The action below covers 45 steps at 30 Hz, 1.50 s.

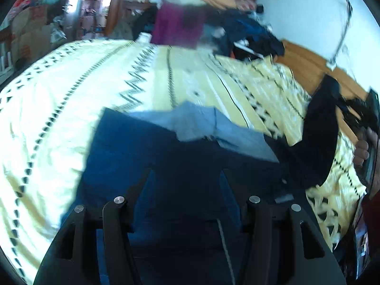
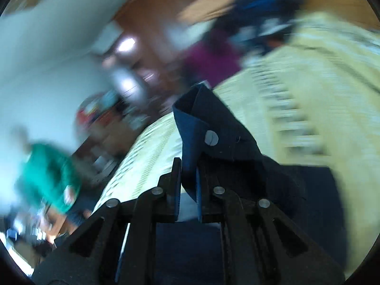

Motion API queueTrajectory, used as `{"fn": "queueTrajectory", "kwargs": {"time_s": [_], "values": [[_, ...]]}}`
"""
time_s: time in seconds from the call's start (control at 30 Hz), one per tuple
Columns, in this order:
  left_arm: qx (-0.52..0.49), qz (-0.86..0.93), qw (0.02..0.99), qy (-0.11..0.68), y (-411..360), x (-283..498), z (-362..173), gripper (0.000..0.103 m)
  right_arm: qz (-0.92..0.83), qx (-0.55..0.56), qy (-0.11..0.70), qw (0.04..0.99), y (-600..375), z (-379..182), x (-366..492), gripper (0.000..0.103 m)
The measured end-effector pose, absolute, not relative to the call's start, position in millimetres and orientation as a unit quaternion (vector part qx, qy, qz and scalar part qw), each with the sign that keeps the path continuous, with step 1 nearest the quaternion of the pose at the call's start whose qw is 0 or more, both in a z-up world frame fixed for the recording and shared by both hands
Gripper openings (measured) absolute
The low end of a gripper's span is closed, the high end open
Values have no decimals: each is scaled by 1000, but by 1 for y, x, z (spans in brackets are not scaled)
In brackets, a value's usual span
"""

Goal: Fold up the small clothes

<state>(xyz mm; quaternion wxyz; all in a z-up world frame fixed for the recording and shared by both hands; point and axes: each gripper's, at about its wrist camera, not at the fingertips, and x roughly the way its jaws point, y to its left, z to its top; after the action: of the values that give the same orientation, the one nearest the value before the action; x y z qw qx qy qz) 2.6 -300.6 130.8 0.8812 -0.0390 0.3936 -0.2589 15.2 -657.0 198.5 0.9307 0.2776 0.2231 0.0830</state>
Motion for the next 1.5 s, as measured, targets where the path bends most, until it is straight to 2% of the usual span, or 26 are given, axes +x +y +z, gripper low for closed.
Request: {"fn": "queueTrajectory", "kwargs": {"time_s": [0.07, 0.1, 0.13, 0.23, 0.33, 0.43, 0.63, 0.73, 0.77, 0.87, 1.03, 1.07, 1.13, 1.17, 1.27, 1.37, 1.5], "values": [[-46, -249, 888, 385, -277, 1, 140, 58, 131, 266, 244, 923, -588, 186, 56, 18], [-48, -240, 891, 382, -264, 0, 143, 58, 154, 257, 266, 916, -555, 174, 75, 25], [-50, -233, 893, 381, -253, 0, 145, 58, 165, 241, 290, 911, -527, 161, 87, 41], [-66, -209, 896, 387, -214, 0, 143, 60, 168, 210, 349, 898, -467, 122, 87, 43], [-75, -190, 896, 395, -184, -1, 133, 61, 170, 207, 362, 893, -463, 99, 42, 43], [-83, -185, 890, 409, -168, 1, 118, 61, 124, 185, 386, 895, -502, 73, -14, 44], [-85, -207, 878, 424, -180, 10, 98, 61, -35, 169, 414, 894, -626, 66, -75, 46], [-83, -217, 876, 422, -194, 19, 95, 61, -115, 177, 408, 888, -678, 65, -83, 66], [-84, -218, 876, 422, -199, 23, 95, 61, -126, 189, 405, 885, -690, 64, -84, 75], [-87, -222, 876, 419, -212, 28, 94, 61, -133, 234, 432, 861, -718, 43, -85, 78], [-67, -225, 871, 433, -232, 32, 88, 61, -94, 298, 436, 844, -727, 23, -82, 74], [-66, -224, 870, 434, -234, 32, 87, 61, -89, 304, 431, 845, -729, 22, -83, 70], [-64, -223, 870, 436, -238, 31, 85, 61, -59, 306, 434, 845, -727, 15, -77, 17], [-64, -222, 869, 437, -242, 31, 84, 61, -55, 308, 442, 841, -730, 9, -73, 5], [-54, -223, 866, 443, -251, 33, 79, 61, -93, 356, 421, 829, -765, -9, -94, 0], [-48, -228, 866, 442, -260, 37, 78, 61, -72, 371, 421, 825, -775, -16, -102, 0], [-29, -246, 866, 434, -286, 51, 79, 61, -111, 315, 393, 857, -770, 29, -116, 8]]}}
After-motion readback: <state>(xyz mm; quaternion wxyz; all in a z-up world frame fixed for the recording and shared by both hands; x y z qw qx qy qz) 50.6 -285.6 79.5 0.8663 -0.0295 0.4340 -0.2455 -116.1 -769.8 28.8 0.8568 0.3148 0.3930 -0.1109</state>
